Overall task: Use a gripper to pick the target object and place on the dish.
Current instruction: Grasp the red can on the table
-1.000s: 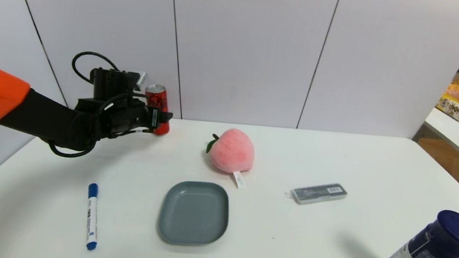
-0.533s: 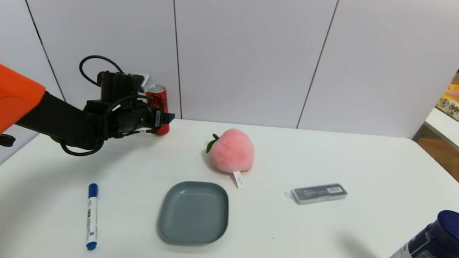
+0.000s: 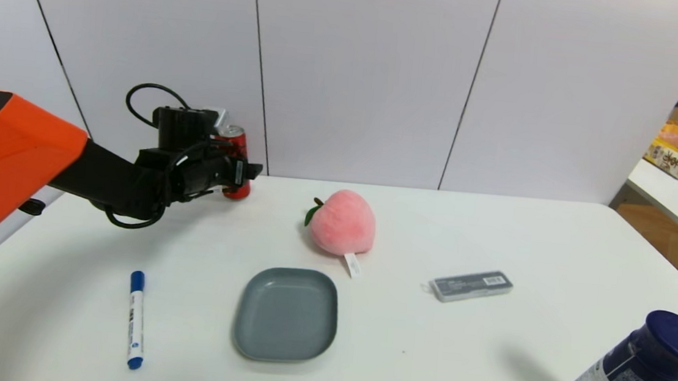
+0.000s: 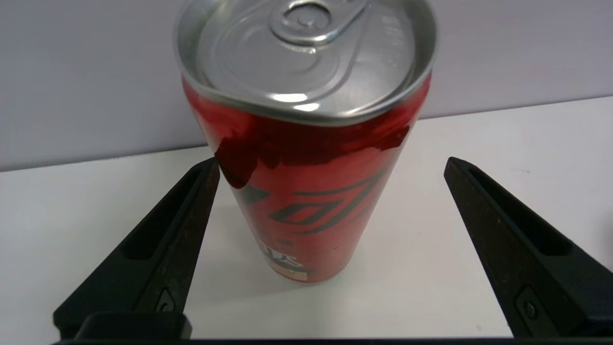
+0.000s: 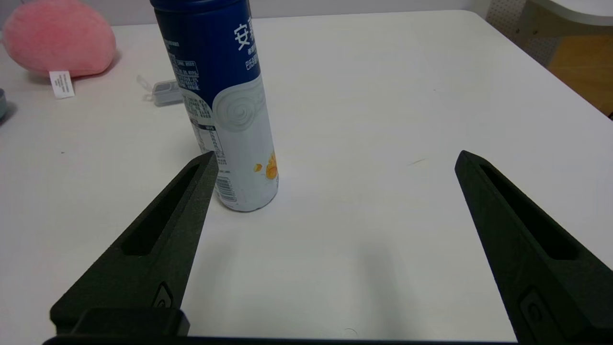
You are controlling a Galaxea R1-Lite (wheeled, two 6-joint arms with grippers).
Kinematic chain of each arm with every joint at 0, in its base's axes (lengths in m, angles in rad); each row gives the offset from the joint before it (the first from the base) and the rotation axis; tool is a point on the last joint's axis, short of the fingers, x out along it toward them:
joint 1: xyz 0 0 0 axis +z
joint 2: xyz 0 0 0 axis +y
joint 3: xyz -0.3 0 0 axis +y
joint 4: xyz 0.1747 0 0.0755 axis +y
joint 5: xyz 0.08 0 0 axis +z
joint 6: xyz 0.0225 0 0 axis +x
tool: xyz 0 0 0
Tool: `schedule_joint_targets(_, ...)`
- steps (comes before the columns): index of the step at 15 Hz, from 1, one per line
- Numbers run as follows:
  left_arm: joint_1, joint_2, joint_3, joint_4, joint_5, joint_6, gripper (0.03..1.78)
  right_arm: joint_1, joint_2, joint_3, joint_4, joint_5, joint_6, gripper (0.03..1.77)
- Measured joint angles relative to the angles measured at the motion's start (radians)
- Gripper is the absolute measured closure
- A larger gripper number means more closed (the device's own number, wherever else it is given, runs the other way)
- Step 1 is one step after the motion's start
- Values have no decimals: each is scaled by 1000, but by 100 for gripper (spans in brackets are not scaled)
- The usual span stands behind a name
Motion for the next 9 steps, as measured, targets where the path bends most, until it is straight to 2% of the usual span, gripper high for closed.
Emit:
schedule_joint_targets(3, 2, 21, -3, -53, 1, -1, 12, 0, 0, 0, 0, 0, 0, 9)
schedule_joint_targets(9, 2, 42, -3, -52, 1, -1, 12, 0, 0, 0, 0, 0, 0, 9)
